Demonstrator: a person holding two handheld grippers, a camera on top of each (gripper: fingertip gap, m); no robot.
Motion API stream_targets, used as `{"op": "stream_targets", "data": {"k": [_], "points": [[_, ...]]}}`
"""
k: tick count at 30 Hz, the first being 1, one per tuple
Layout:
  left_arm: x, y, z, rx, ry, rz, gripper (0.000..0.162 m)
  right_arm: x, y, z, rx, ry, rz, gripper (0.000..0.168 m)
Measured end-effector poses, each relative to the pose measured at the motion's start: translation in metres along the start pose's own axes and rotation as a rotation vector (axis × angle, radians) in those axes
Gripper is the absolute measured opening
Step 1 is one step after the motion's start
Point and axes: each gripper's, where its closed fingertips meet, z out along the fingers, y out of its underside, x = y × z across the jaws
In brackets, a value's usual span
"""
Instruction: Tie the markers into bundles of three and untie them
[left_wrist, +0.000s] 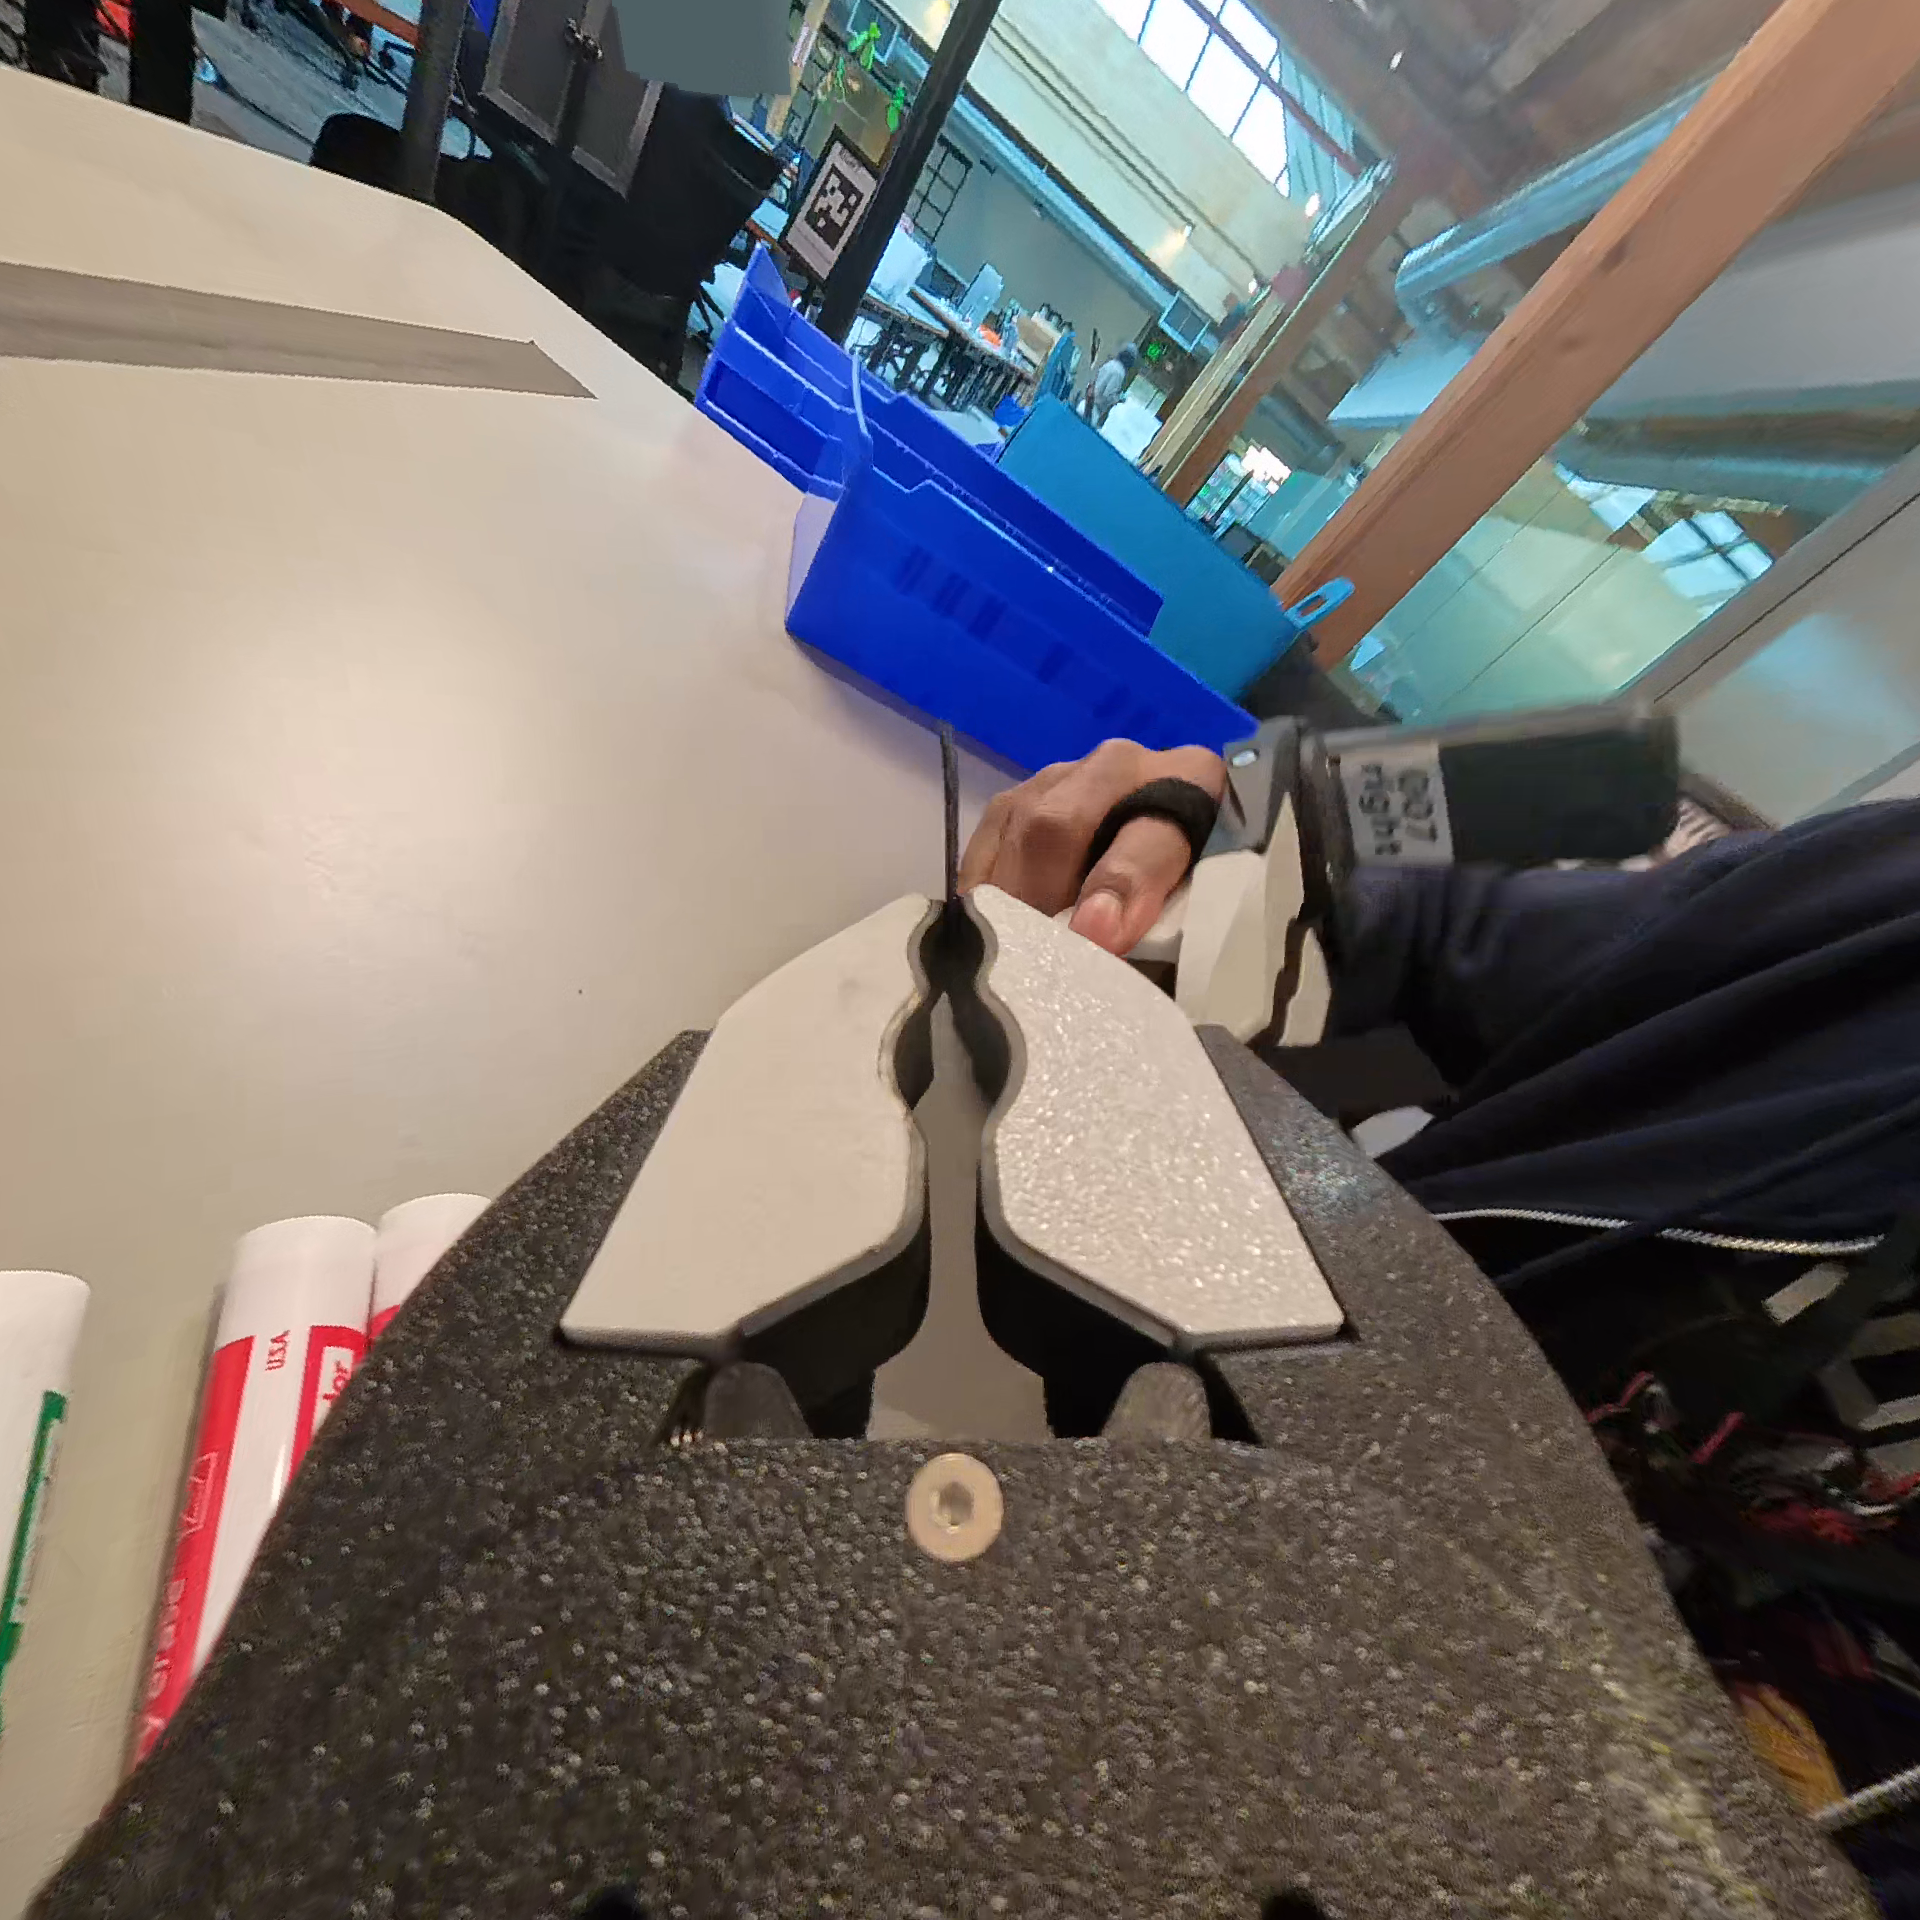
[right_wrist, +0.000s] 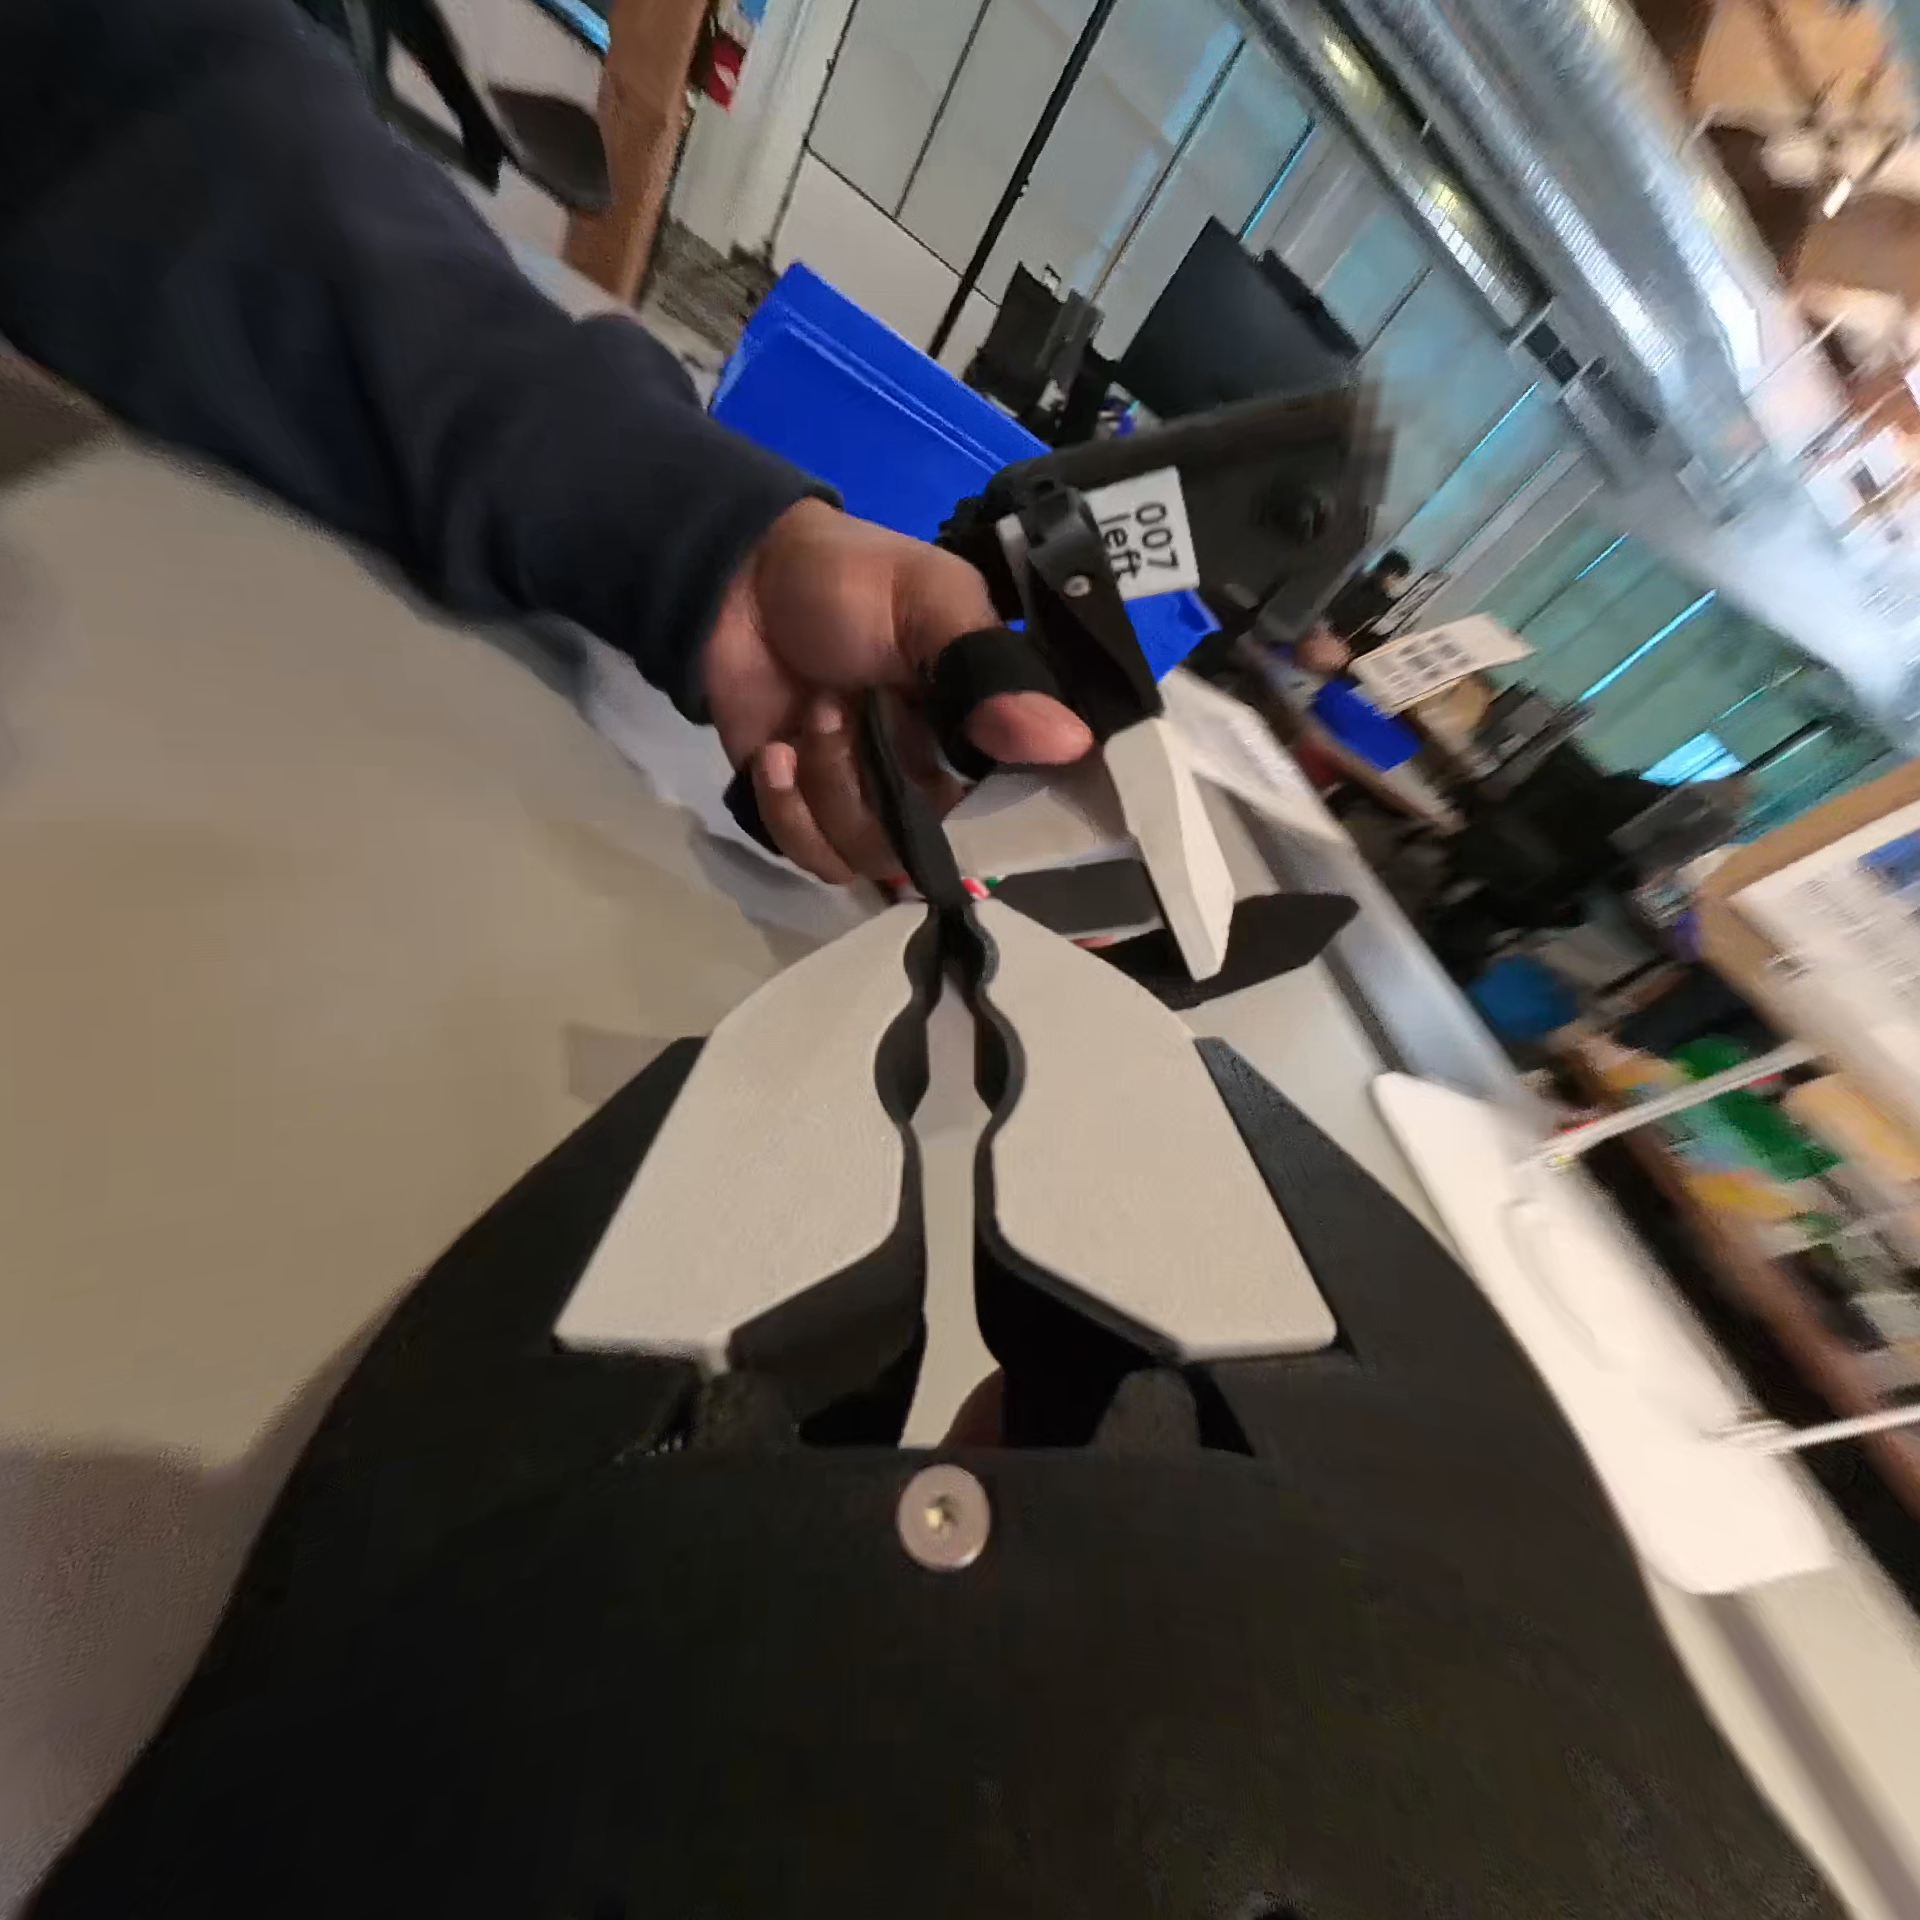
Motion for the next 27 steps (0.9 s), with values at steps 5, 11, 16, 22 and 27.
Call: {"op": "stream_targets", "data": {"k": [5, 11, 16, 22, 27], "points": [[0.002, 0.006, 0.005, -0.035, -0.050, 0.147, 0.001, 0.008, -0.004, -0.005, 0.059, -0.149, 0.463, 0.002], [0.000, 0.015, 0.010, -0.095, -0.118, 0.290, 0.004, 0.016, -0.003, -0.008, 0.098, -0.246, 0.779, 0.002], [-0.014, 0.011, 0.006, -0.103, -0.207, 0.280, 0.027, 0.027, 0.002, -0.010, 0.110, -0.208, 0.831, 0.002], [-0.020, -0.025, -0.016, 0.067, -0.263, 0.206, 0.040, 0.044, 0.017, -0.011, 0.080, -0.112, 0.900, 0.002], [0.017, -0.018, -0.006, 0.013, -0.110, 0.294, 0.033, 0.044, 0.026, -0.007, 0.020, -0.084, 0.941, 0.002]]}}
